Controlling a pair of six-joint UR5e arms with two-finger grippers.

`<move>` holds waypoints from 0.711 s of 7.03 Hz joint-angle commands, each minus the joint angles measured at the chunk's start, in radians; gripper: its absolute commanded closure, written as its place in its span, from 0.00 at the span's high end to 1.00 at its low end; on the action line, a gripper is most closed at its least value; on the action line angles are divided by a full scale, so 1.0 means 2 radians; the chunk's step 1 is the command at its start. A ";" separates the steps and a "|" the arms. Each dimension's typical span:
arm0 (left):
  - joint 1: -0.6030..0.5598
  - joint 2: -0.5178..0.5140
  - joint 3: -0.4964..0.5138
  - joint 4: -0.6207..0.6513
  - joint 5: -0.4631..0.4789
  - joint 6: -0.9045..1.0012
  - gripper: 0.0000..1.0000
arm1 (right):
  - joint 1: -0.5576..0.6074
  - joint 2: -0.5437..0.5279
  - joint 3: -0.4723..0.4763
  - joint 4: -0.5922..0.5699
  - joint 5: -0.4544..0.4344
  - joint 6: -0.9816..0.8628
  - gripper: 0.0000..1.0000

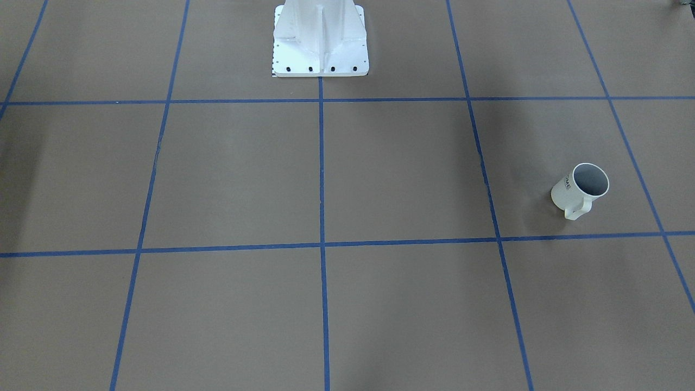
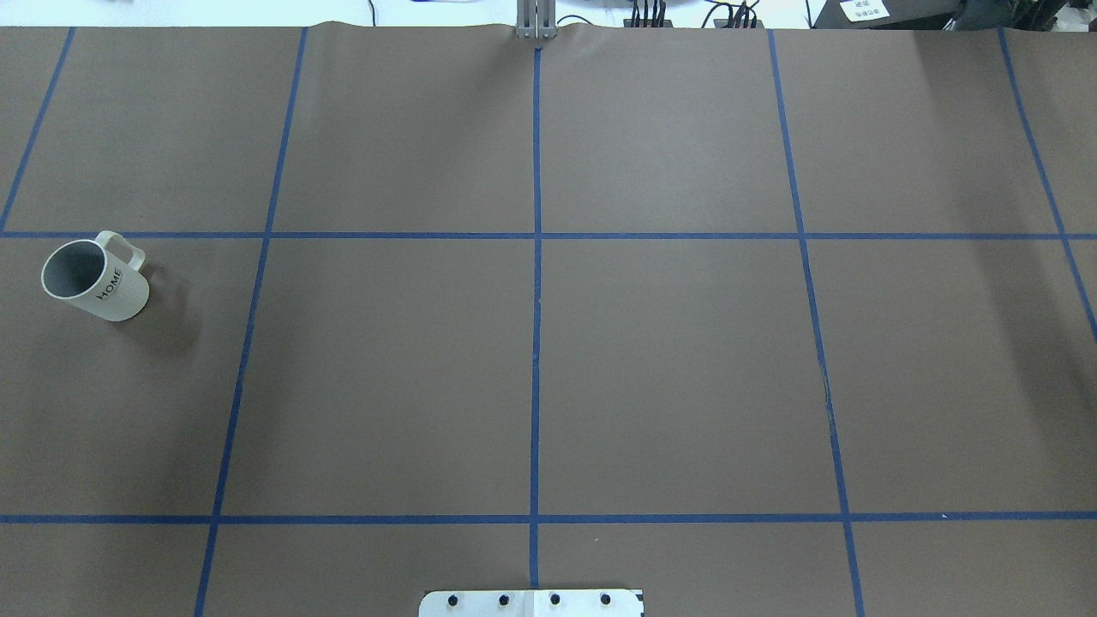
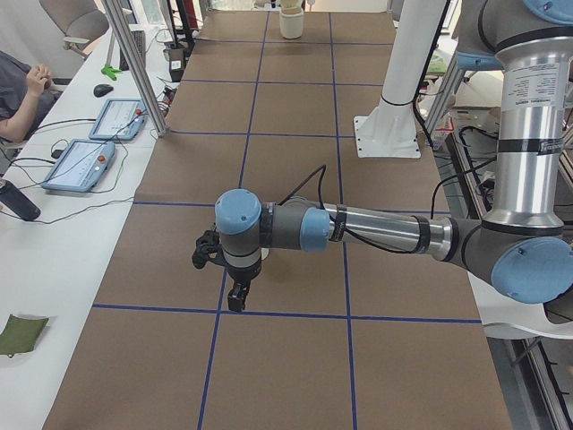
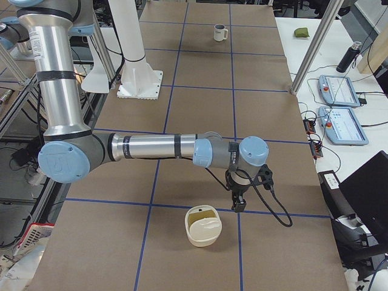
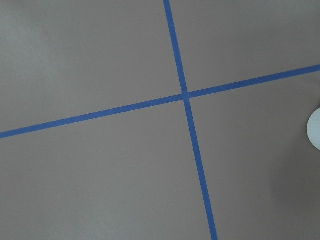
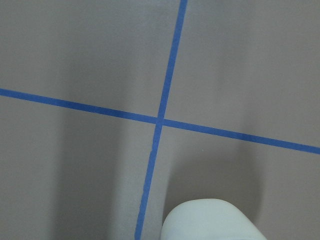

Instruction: Left arm hands cup to right arm to dump lemon

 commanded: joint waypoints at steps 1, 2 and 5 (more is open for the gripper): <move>0.000 0.001 0.001 0.001 -0.017 -0.001 1.00 | 0.009 -0.012 0.001 0.006 -0.001 0.006 1.00; 0.000 0.007 -0.001 0.000 -0.014 -0.002 1.00 | 0.009 -0.010 0.003 0.006 -0.001 0.006 1.00; 0.001 0.010 -0.002 0.000 -0.014 -0.003 1.00 | 0.009 -0.009 0.003 0.006 0.004 0.008 1.00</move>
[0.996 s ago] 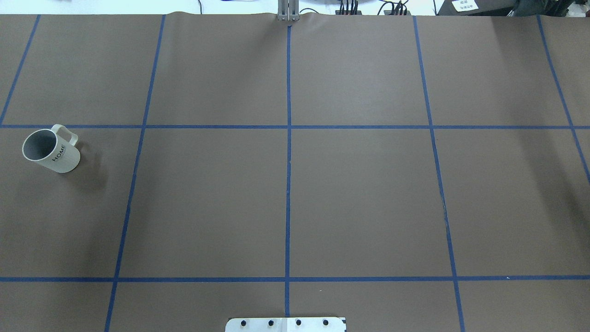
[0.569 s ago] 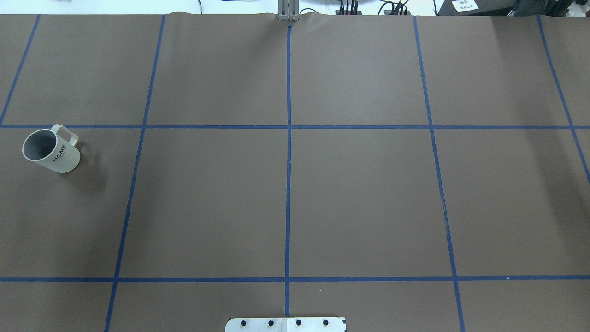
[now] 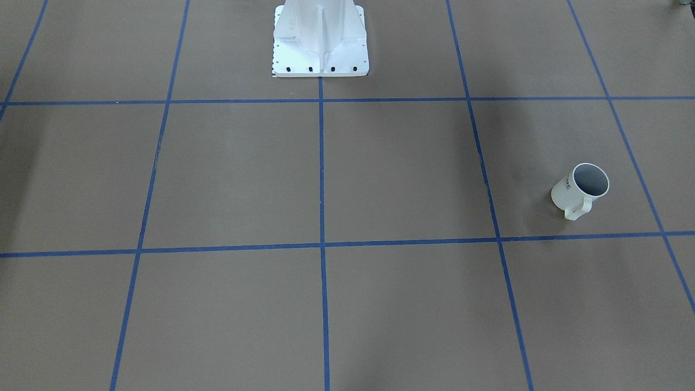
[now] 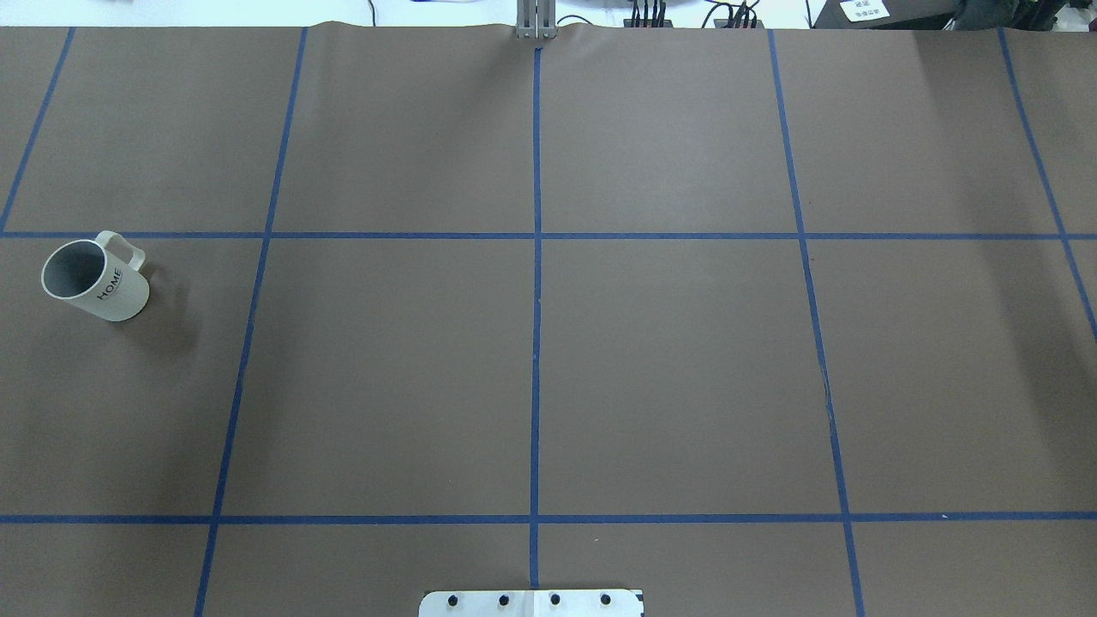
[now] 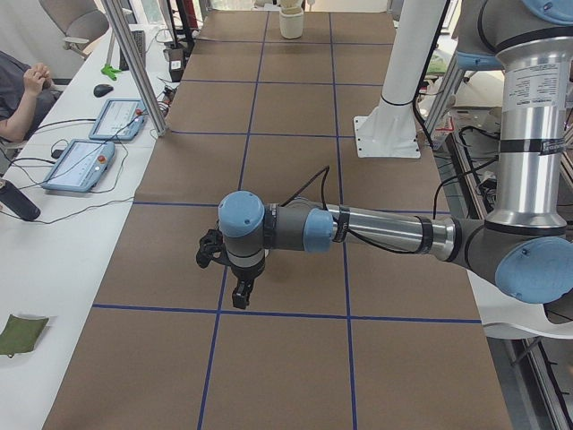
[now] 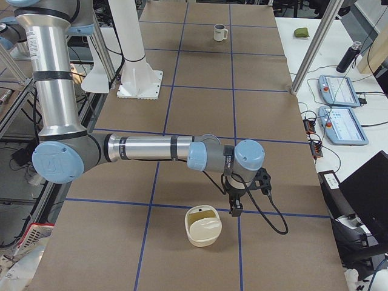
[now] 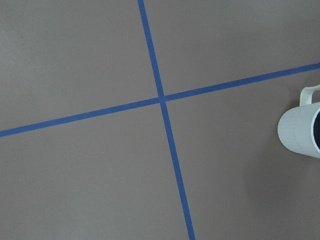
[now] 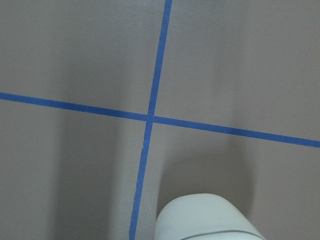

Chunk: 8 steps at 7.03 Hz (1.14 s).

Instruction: Left arm hands cup to right arm to dump lemon

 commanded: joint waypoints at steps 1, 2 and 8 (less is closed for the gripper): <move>0.000 0.000 -0.003 -0.001 0.000 0.000 1.00 | -0.001 -0.001 0.000 -0.001 0.002 0.001 1.00; 0.000 0.001 -0.004 0.000 0.000 0.000 1.00 | -0.001 -0.002 -0.001 -0.001 0.004 0.005 1.00; 0.000 0.001 -0.005 0.000 0.000 -0.001 1.00 | -0.001 -0.004 0.000 -0.001 0.004 0.011 1.00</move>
